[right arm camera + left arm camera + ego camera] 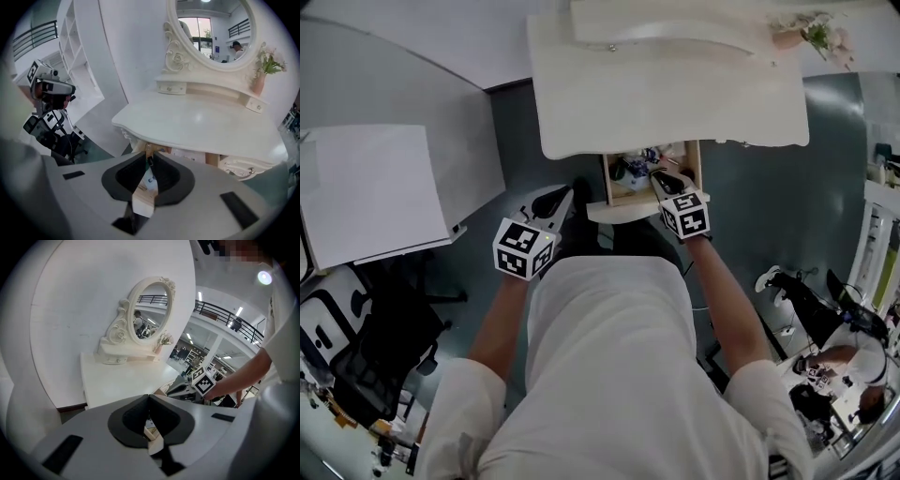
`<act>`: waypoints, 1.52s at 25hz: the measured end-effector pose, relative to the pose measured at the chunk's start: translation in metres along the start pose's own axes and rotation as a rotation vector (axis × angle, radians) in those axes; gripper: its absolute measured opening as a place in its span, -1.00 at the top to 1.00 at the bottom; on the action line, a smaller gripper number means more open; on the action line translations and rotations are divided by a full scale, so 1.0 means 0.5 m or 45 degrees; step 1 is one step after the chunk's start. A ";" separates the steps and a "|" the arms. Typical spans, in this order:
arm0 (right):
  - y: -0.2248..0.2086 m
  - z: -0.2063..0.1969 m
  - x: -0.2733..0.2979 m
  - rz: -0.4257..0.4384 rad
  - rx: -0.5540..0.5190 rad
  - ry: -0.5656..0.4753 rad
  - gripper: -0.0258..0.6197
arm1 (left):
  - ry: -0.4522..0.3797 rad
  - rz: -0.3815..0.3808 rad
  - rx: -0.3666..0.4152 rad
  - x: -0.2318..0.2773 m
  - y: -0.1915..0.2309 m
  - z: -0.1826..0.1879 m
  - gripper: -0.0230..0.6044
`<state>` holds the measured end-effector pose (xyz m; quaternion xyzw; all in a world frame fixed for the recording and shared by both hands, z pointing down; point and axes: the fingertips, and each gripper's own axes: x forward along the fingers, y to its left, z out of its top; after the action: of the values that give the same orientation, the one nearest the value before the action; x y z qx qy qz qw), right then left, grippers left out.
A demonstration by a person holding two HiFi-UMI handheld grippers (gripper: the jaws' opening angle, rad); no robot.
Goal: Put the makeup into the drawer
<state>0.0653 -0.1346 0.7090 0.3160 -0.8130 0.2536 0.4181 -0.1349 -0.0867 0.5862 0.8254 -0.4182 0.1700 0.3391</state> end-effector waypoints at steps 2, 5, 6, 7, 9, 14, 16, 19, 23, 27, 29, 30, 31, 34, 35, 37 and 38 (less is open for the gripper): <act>0.004 0.010 -0.029 -0.022 0.020 -0.042 0.72 | -0.004 -0.027 0.018 0.001 -0.008 0.008 0.87; 0.009 0.029 -0.068 -0.051 0.033 -0.105 0.74 | -0.015 -0.049 0.043 0.005 -0.003 0.027 0.87; 0.012 0.035 -0.080 -0.060 0.036 -0.126 0.75 | -0.020 -0.056 0.046 0.005 -0.001 0.034 0.87; 0.014 0.039 -0.094 -0.069 0.040 -0.146 0.76 | -0.026 -0.064 0.049 0.003 0.000 0.041 0.87; 0.014 0.044 -0.120 -0.087 0.043 -0.177 0.78 | -0.036 -0.073 0.058 0.002 0.000 0.054 0.87; -0.004 0.046 -0.178 -0.123 0.018 -0.220 0.80 | -0.073 -0.047 0.058 0.003 0.001 0.074 0.87; -0.011 0.047 -0.205 -0.127 0.013 -0.252 0.81 | -0.096 -0.033 0.052 0.000 -0.007 0.083 0.87; -0.023 0.052 -0.246 -0.134 0.018 -0.323 0.83 | -0.130 -0.020 0.051 -0.003 -0.028 0.094 0.87; -0.027 0.047 -0.304 -0.132 0.008 -0.404 0.83 | -0.166 0.010 0.056 -0.011 -0.074 0.099 0.87; -0.023 0.026 -0.357 -0.106 -0.003 -0.462 0.83 | -0.205 0.048 0.075 -0.026 -0.137 0.093 0.87; -0.025 0.012 -0.382 -0.098 -0.004 -0.489 0.83 | -0.225 0.062 0.088 -0.034 -0.171 0.089 0.87; -0.026 0.003 -0.392 -0.095 -0.001 -0.501 0.83 | -0.233 0.070 0.094 -0.038 -0.187 0.084 0.87; -0.027 -0.006 -0.401 -0.093 0.003 -0.511 0.83 | -0.241 0.077 0.097 -0.043 -0.202 0.079 0.87; -0.024 -0.031 -0.429 -0.086 0.009 -0.546 0.83 | -0.275 0.103 0.091 -0.062 -0.244 0.056 0.87; -0.021 -0.037 -0.443 -0.082 0.005 -0.561 0.83 | -0.290 0.111 0.084 -0.069 -0.261 0.049 0.87; -0.012 -0.054 -0.475 -0.069 -0.005 -0.586 0.83 | -0.314 0.123 0.071 -0.085 -0.298 0.033 0.87; -0.006 -0.062 -0.490 -0.062 -0.006 -0.598 0.83 | -0.323 0.128 0.067 -0.094 -0.316 0.025 0.87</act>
<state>0.1941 -0.0416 0.5196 0.3849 -0.8807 0.1608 0.2244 -0.0355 -0.0019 0.4848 0.8267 -0.4942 0.0919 0.2527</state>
